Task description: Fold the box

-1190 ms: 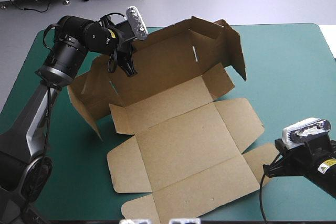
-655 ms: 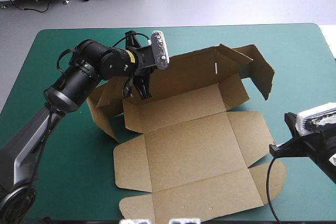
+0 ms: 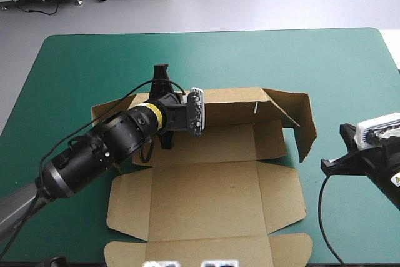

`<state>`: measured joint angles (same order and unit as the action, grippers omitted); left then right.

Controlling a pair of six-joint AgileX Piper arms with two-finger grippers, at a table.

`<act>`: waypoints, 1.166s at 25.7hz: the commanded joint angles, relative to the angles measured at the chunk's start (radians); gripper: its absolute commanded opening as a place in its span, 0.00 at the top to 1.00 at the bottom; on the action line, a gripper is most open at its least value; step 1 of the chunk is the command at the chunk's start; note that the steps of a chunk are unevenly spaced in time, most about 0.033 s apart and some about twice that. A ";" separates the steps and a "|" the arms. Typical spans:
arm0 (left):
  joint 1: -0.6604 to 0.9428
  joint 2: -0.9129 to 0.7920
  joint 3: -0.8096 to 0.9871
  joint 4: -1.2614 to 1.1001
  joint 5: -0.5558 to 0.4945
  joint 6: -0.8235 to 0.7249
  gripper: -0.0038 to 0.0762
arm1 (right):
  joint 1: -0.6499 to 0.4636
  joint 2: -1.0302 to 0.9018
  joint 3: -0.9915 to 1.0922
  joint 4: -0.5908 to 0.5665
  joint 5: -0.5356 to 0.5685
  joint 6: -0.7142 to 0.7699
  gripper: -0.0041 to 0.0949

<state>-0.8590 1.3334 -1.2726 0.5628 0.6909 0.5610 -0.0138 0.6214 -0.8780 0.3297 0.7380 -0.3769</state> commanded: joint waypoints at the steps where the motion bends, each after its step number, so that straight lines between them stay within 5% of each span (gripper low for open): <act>1: -0.025 -0.067 0.024 0.252 -0.121 -0.187 0.96 | 0.003 0.029 -0.035 0.020 -0.104 0.008 0.98; 12: -0.025 -0.039 0.053 0.389 -0.192 -0.340 0.96 | 0.003 0.197 -0.207 0.004 -0.084 -0.034 0.98; 20: -0.025 -0.007 0.056 0.465 -0.216 -0.385 0.96 | 0.003 0.428 -0.440 -0.015 0.040 -0.037 0.98; 30: -0.025 0.009 0.068 0.568 -0.219 -0.460 0.96 | 0.003 0.737 -0.700 0.143 0.164 -0.110 0.98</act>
<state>-0.8781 1.3694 -1.1757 1.0795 0.5126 0.1220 -0.0138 1.3538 -1.5266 0.4025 0.9462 -0.4485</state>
